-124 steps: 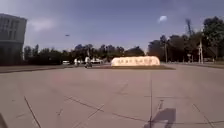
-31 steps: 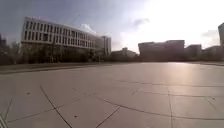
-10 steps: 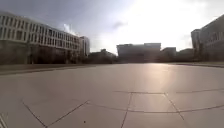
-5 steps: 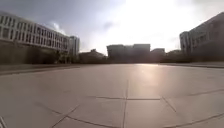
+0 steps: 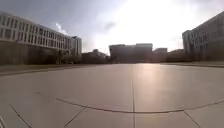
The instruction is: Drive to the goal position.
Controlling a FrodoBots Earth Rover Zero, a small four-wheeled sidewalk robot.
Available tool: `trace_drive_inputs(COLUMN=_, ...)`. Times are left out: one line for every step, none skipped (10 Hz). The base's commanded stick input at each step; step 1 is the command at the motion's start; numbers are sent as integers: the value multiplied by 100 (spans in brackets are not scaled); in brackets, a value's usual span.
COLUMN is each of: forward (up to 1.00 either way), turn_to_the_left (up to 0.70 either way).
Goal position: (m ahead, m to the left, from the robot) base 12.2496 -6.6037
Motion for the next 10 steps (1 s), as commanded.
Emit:
trace_drive_inputs(forward=100, turn_to_the_left=-6)
trace_drive_inputs(forward=100, turn_to_the_left=-5)
trace_drive_inputs(forward=100, turn_to_the_left=-7)
trace_drive_inputs(forward=100, turn_to_the_left=-18)
trace_drive_inputs(forward=100, turn_to_the_left=-19)
trace_drive_inputs(forward=100, turn_to_the_left=-29)
trace_drive_inputs(forward=100, turn_to_the_left=-33)
trace_drive_inputs(forward=100, turn_to_the_left=-25)
trace_drive_inputs(forward=100, turn_to_the_left=-28)
trace_drive_inputs(forward=100, turn_to_the_left=-27)
